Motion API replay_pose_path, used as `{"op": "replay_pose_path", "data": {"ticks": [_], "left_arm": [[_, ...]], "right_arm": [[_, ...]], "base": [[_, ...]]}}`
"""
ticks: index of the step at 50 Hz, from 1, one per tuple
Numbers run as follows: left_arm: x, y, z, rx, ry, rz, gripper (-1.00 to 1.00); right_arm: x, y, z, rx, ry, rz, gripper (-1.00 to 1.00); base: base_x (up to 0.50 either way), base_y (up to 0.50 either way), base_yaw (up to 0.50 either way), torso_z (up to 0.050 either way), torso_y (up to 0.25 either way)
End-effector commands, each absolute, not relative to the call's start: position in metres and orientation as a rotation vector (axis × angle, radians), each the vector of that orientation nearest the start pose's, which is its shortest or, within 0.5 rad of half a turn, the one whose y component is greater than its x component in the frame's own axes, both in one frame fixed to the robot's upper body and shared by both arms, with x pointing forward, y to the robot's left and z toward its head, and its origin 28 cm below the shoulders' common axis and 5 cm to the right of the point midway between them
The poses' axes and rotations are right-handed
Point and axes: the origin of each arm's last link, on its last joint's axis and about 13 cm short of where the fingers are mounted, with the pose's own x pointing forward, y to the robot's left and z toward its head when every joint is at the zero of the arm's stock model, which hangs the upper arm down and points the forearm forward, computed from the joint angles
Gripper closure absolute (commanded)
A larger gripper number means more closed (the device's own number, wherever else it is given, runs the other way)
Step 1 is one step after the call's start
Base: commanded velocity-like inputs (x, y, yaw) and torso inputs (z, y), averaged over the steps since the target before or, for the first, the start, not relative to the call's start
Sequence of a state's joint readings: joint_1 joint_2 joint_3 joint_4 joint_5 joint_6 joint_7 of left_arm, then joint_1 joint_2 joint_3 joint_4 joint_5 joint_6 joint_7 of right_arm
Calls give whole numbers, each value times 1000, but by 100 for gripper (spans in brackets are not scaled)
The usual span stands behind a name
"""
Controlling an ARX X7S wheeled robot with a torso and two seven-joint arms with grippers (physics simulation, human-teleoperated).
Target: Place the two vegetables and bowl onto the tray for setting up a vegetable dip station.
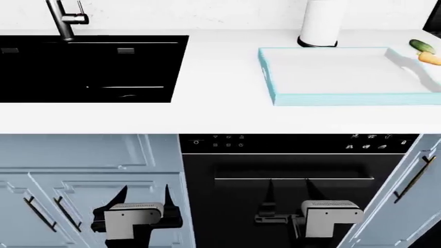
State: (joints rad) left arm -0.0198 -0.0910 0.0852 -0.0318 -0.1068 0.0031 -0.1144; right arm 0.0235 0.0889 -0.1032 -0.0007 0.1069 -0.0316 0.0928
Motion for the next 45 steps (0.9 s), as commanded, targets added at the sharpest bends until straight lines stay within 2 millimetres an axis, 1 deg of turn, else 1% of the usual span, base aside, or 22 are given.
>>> {"op": "replay_pose_path", "data": {"ticks": [1,45], "left_arm": [[214,210,9,-14,19,32,-100],[215,210,9,-13,21,31,-100]], "right_arm": [[216,-97,19,27,-47,6,-100],[215,-97,20,29,-50,0,-100]], "base": [[0,-500,0,0,0],[0,-500,0,0,0]]}}
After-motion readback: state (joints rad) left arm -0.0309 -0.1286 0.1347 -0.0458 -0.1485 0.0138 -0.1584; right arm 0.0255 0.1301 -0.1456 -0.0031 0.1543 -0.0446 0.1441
